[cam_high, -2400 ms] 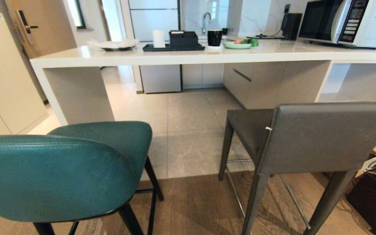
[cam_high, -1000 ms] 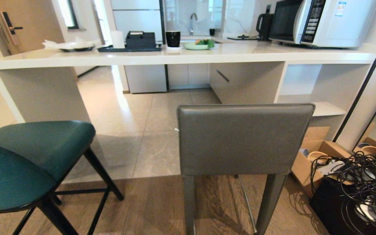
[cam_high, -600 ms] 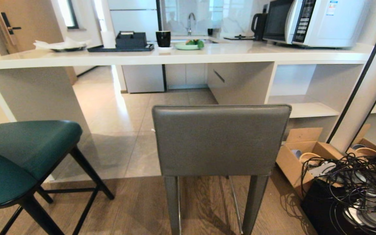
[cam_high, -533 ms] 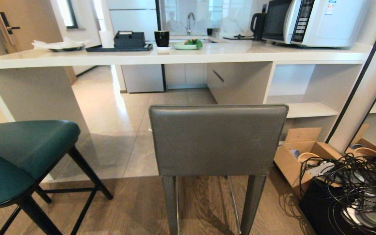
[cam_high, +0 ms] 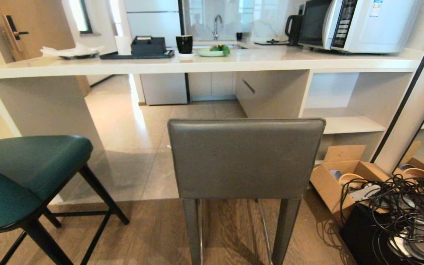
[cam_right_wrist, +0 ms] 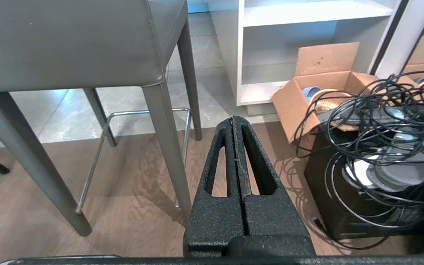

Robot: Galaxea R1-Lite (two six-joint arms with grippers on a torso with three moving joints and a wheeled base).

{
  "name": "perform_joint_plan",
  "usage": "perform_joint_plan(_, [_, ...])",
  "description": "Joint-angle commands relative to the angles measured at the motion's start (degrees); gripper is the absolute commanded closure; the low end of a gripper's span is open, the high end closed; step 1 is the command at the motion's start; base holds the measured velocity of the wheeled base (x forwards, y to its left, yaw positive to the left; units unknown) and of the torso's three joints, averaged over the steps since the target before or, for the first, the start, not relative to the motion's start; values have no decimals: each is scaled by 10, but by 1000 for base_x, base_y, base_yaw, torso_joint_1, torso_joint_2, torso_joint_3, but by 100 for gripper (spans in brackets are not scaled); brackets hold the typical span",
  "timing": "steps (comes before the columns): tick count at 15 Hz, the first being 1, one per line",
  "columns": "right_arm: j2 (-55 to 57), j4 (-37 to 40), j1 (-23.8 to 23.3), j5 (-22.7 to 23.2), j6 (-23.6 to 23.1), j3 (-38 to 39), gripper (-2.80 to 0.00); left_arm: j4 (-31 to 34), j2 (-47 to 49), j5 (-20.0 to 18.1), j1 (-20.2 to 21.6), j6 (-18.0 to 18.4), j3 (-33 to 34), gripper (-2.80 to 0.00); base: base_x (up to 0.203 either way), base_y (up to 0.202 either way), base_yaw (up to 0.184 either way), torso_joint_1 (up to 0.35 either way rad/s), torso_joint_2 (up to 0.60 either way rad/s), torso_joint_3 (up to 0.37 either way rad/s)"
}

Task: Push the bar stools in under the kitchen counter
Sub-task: Push the gray chair back under the dining table

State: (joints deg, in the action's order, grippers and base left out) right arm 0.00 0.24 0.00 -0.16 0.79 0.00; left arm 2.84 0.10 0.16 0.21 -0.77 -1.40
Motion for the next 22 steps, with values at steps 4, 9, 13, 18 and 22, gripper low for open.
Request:
perform_joint_plan(4, [1,0,-1,0,0,1,0,1,0,0,0,0,0,0,77,0,0,-2,1,2])
perform_joint_plan(9, [1,0,-1,0,0,1,0,1,0,0,-1,0,0,0,195,0,0,4,4,1])
perform_joint_plan(13, [1,0,-1,0,0,1,0,0,0,0,-1,0,0,0,100,0,2,3,2,3])
perform_joint_plan(18, [1,0,-1,0,0,1,0,0,0,0,-1,0,0,0,0,0,0,0,0,0])
perform_joint_plan(22, [0,0,-1,0,-9,-2,0,1,0,0,0,2,0,0,0,0,0,0,0,0])
